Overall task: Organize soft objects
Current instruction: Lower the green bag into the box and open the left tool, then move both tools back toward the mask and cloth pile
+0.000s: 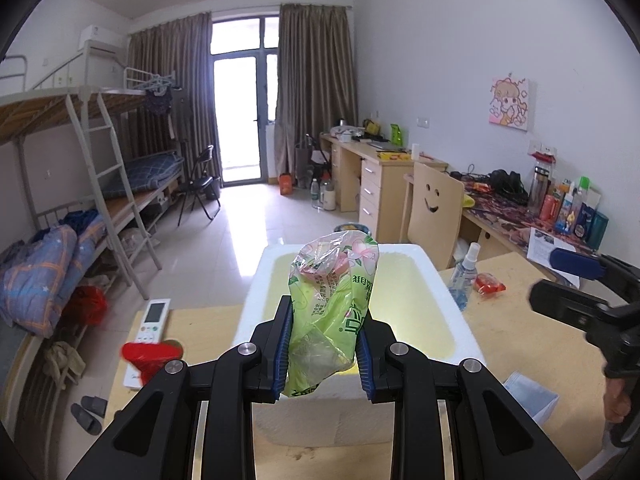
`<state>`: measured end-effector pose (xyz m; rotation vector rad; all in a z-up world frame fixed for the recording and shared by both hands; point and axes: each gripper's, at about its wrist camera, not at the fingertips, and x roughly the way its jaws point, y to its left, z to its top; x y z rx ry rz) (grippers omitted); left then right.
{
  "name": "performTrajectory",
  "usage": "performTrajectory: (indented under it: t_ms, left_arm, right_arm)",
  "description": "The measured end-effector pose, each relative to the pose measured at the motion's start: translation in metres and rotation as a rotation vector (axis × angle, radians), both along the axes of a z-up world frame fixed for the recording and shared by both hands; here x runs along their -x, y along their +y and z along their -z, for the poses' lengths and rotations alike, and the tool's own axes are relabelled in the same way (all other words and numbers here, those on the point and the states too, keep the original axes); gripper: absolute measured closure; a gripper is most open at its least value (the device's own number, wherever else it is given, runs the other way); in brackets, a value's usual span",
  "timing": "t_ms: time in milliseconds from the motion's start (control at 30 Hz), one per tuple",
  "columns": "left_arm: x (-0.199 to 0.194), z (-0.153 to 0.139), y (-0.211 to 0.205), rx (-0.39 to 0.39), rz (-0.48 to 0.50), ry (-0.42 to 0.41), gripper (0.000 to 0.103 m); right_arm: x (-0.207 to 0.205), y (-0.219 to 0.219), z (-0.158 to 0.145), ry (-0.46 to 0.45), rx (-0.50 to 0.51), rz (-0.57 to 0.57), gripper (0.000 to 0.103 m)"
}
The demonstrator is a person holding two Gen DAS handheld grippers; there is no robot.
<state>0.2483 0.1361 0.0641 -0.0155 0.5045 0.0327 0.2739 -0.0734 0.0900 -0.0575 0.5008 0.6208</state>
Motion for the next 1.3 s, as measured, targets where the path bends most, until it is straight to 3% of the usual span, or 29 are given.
performTrajectory:
  t_ms: [333,533,600,667,733,900,1300]
  left_arm:
    - [-0.035,0.008,-0.015,0.014,0.048,0.055,0.073]
    - [-0.045,0.014,-0.015,0.0,0.014,0.069,0.071]
    - [-0.049,0.014,-0.015,0.003,0.013,0.071,0.062]
    - [-0.051,0.013,-0.017,-0.006,-0.002,0.063,0.027]
    - [-0.05,0.011,-0.018,-0.013,-0.025,0.044,0.012]
    - [-0.041,0.002,-0.023,-0.008,-0.029,0.008,0.002]
    - [0.028,-0.034,-0.049,-0.004,0.026,-0.107,0.001]
  right_arm:
    - [0.006,-0.036,0.004,-0.005,-0.027,0.067,0.008]
    - [0.01,-0.052,0.012,0.012,-0.033,0.102,0.008]
    - [0.01,-0.056,0.013,0.013,-0.036,0.107,0.008]
    - [0.012,-0.06,0.013,0.01,-0.04,0.113,0.008]
    - [0.014,-0.064,0.013,0.005,-0.04,0.115,0.008]
    - [0.019,-0.072,0.014,0.001,-0.048,0.124,0.008]
    - [0.043,-0.078,0.005,-0.03,-0.074,0.109,0.008]
